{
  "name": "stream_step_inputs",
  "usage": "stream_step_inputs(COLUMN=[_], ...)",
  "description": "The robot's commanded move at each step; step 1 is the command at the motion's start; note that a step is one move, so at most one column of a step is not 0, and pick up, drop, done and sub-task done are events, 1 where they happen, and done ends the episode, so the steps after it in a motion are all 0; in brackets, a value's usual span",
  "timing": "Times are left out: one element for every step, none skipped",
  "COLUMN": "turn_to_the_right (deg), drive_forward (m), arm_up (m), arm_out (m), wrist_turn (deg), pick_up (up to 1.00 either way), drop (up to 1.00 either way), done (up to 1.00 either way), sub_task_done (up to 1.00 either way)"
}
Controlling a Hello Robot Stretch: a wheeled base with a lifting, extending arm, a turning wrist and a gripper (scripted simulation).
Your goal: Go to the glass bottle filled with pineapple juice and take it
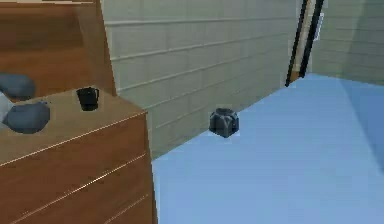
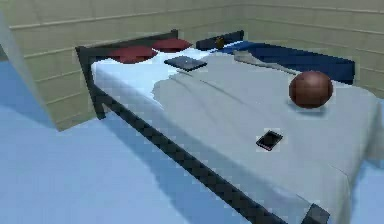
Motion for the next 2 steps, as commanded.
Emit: stream_step_inputs(turn_to_the_right=[30.0, 0.0], drive_forward=[0.00, 0.35], arm_up=[0.00, 0.00], arm_out=[0.00, 0.00], wrist_turn=[0.0, 0.0], pick_up=[0.00, 0.00], drop=[0.00, 0.00], done=[0.00, 0.00], sub_task_done=[0.00, 0.00])
